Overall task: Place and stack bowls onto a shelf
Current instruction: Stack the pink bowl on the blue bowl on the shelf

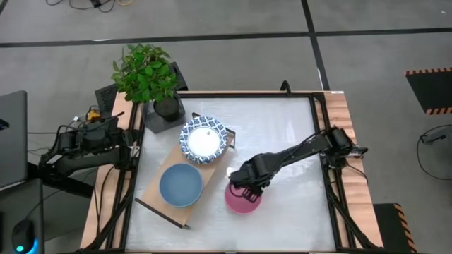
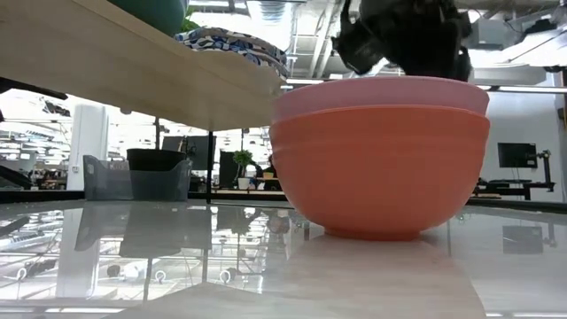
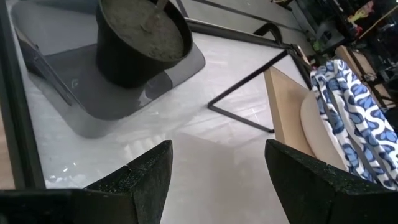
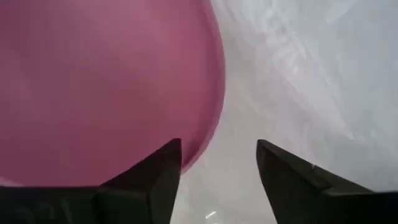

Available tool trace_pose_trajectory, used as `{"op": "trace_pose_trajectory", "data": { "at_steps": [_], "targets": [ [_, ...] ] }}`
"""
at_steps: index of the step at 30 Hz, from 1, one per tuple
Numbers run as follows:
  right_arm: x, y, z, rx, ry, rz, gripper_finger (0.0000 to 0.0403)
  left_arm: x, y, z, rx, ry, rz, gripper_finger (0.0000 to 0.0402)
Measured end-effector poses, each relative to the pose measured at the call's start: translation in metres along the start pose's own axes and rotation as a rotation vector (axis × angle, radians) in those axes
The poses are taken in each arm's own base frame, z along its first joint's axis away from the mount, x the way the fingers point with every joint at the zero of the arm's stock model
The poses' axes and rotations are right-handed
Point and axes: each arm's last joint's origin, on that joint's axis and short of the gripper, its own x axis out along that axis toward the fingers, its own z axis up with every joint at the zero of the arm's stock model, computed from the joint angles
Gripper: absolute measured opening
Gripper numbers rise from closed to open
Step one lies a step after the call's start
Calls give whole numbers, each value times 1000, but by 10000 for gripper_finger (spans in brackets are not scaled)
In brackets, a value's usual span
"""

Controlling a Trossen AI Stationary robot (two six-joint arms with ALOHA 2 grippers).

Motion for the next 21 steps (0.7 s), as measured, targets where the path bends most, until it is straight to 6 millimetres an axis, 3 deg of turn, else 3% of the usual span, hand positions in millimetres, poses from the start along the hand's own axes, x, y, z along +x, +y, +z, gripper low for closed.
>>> {"op": "trace_pose_trajectory", "data": {
  "at_steps": [6,12,21],
  "targets": [
    [-14,-14,-13,30,-40,7,233,0,0,0,-3,0,1,242],
    [-28,-14,-10,79,-147,94,217,0,0,0,-3,-6,5,242],
    [-1,4,1,79,-122,104,210,0,0,0,-6,-7,6,242]
  ]
}}
